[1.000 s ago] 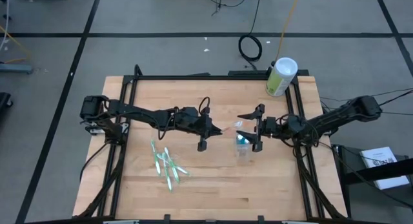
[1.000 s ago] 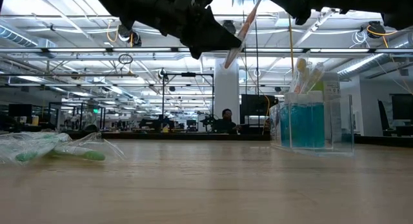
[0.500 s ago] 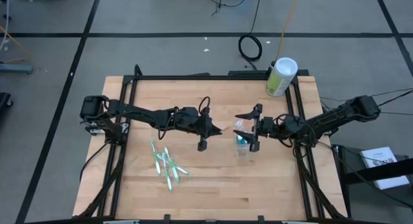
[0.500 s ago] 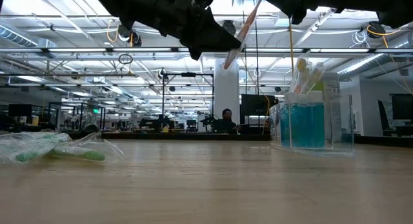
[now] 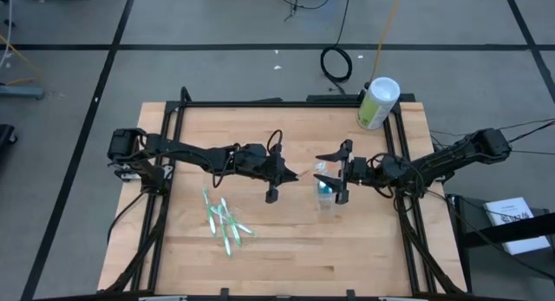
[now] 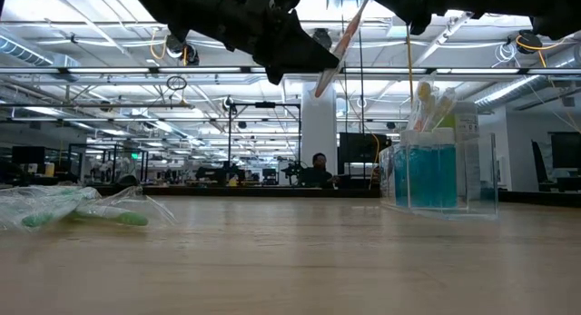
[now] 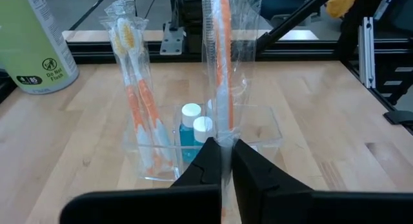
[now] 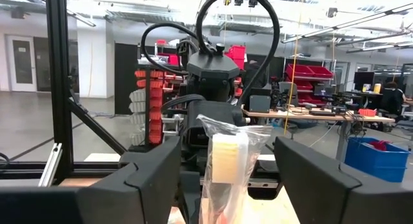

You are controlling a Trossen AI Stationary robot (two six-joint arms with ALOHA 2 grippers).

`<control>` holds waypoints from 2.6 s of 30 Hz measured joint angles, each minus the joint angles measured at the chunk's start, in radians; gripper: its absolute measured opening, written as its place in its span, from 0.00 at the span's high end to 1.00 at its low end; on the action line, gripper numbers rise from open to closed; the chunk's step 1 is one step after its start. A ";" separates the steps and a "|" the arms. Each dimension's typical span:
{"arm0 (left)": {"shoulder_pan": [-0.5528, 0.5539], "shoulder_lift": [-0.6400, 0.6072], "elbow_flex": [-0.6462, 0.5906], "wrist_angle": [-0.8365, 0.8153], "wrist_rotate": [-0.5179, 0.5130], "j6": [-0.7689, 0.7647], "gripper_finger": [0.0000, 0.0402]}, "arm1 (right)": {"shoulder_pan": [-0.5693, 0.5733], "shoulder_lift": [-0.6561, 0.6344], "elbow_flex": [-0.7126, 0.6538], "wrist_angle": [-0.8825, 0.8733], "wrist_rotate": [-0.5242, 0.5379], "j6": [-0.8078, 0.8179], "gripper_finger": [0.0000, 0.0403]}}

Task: Pick & Place toothbrushing station
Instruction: Put the orange toothbrush into the top of the transparent organizer

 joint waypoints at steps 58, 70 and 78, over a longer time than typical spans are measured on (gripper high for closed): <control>0.000 0.000 0.000 -0.001 0.000 -0.003 0.94 | 0.000 0.000 0.000 0.000 0.000 -0.011 0.82; 0.000 0.000 0.000 -0.002 0.000 -0.003 0.90 | 0.000 0.000 0.000 -0.003 0.000 -0.011 0.82; -0.001 0.000 0.000 -0.002 -0.035 -0.032 0.81 | 0.000 0.000 0.000 -0.005 0.001 -0.011 0.82</control>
